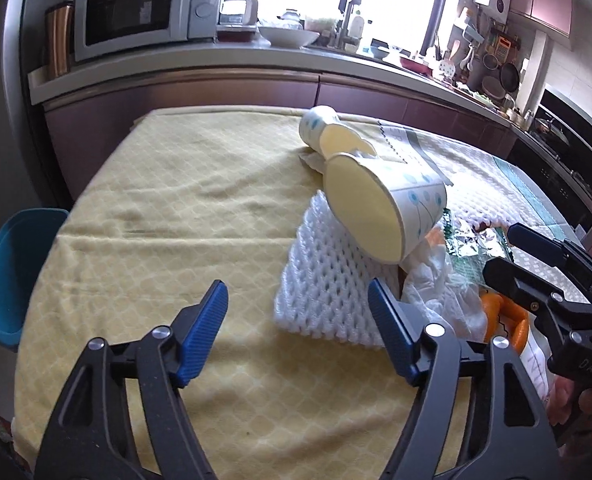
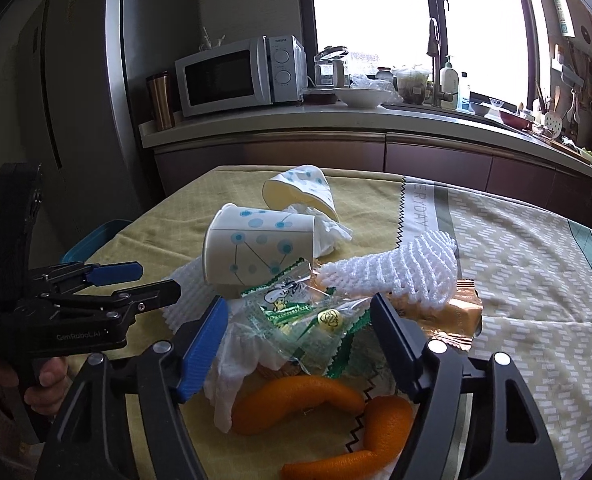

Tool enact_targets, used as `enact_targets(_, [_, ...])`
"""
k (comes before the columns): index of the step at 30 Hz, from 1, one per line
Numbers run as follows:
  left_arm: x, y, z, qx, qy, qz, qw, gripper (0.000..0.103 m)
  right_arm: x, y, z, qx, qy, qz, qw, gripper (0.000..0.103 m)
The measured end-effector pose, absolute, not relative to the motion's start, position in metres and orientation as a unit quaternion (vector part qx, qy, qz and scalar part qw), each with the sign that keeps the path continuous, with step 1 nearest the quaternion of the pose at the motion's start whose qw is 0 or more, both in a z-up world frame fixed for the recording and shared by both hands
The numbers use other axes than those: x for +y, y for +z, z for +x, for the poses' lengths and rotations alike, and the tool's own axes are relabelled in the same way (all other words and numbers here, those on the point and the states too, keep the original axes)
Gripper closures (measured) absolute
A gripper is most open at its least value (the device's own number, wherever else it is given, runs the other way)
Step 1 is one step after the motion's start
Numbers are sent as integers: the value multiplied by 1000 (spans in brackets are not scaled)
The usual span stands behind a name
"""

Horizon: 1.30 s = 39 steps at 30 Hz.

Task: Collect trash
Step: 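Grasp the white foam net with the left tool while the right tool grasps the green wrapper, then carry both items to the teal bin and open both tools to drop them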

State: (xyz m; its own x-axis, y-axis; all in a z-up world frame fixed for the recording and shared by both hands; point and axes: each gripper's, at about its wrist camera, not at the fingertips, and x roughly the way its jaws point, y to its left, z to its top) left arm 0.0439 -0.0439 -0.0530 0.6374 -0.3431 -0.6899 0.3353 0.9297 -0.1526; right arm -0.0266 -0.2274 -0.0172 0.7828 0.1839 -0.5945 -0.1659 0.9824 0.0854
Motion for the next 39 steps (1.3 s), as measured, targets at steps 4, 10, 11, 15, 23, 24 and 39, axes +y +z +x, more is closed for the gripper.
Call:
enact_targets(4, [-50,-68,56,414,-202,-20,887,59,-234,-25,-22,333,86,20,939,60])
enact_targets(10, [-43,-69,61,419,-218,-55,880,90,-246,-29,-20,340,89,45,935,86])
enact_targets(11, [-41,-68,60,418,-220,-59,880,90,-248,-29,-21,338,92,50,935,87])
enact_targets(15, [-28,-58,53,406,-225,-72,883,91,-252,-19,-27,328,99,59,938,90])
enact_targets(23, [12,-26,18,375,-215,-68,899,91,-241,12,-38,299,155,74,939,90])
enact_targets(24, [19,-24,17,372,-206,-67,903,91,-236,15,-38,297,163,72,938,90])
enact_targets(39, [137,7,-1,323,-70,-111,937,91,-121,25,12,319,332,53,886,90])
